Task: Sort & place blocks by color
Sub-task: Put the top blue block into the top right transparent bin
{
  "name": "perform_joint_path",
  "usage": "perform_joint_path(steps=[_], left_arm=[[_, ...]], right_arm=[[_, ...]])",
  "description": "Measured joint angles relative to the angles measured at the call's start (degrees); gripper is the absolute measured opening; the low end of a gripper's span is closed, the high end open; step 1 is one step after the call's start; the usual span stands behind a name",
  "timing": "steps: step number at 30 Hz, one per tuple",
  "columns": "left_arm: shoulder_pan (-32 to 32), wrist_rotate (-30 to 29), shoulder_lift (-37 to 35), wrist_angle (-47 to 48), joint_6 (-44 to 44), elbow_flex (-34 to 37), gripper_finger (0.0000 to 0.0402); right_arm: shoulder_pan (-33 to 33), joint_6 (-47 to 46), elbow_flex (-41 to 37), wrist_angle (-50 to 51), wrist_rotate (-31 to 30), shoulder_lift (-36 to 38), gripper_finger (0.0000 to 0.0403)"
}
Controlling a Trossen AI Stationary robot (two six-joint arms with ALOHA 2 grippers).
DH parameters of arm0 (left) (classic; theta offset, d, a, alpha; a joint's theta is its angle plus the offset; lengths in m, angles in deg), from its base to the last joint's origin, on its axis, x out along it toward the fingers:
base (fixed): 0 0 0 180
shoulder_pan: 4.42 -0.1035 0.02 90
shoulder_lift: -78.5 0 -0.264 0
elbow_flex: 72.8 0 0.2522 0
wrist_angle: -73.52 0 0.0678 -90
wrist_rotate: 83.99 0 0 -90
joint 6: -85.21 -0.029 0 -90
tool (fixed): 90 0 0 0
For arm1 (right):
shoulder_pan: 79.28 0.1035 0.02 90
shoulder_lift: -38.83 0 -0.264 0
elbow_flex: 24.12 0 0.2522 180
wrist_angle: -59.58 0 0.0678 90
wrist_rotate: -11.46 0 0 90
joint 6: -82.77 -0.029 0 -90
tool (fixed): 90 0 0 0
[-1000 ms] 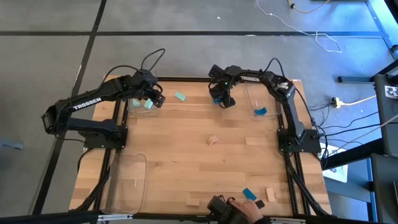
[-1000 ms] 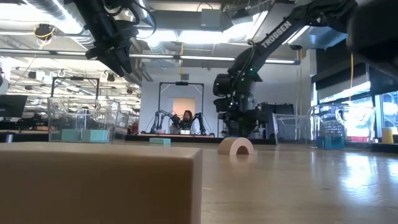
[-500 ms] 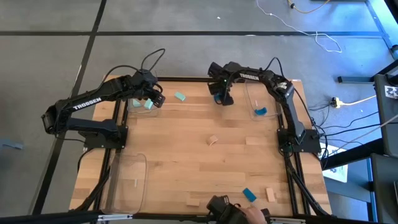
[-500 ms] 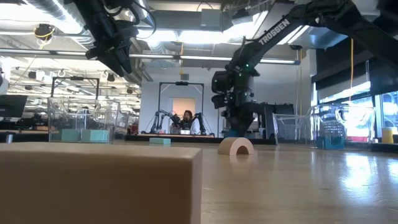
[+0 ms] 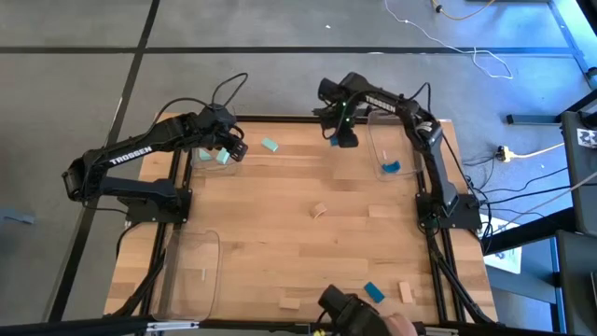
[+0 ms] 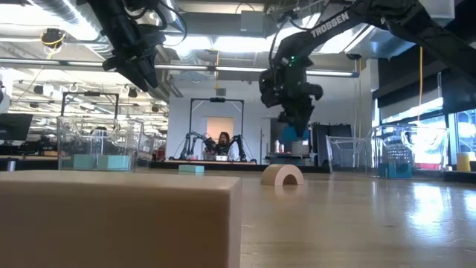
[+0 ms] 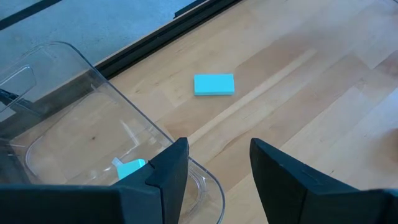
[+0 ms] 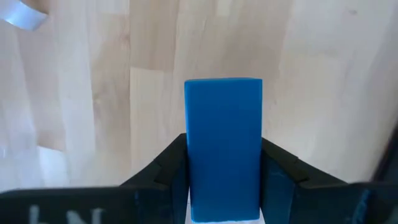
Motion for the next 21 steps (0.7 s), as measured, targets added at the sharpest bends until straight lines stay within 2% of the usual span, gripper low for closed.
perform_joint_path(steps=[6, 13, 17, 21], left_arm=[[0.02, 0.00, 0.00, 0.00, -0.02, 0.00, 0.0163], [0.00, -0.02, -0.01, 0.02, -1.94, 0.00, 0.0163], [0.00, -0.02, 0.00, 0.02, -2.60, 0.00, 0.0163], [0.00, -0.02, 0.00, 0.02, -2.98, 0.00, 0.0163]], right_arm=[[-1.97, -1.35, 1.37, 3.35, -0.36, 2.29, 0.0133], [-6.40, -4.01, -0.58, 6.71, -2.74, 8.58, 0.0133], [-9.88, -9.37, -0.62, 7.81, -6.58, 11.31, 0.0133], [-13.42, -17.04, -0.64, 7.79, -6.78, 12.66, 0.0133]])
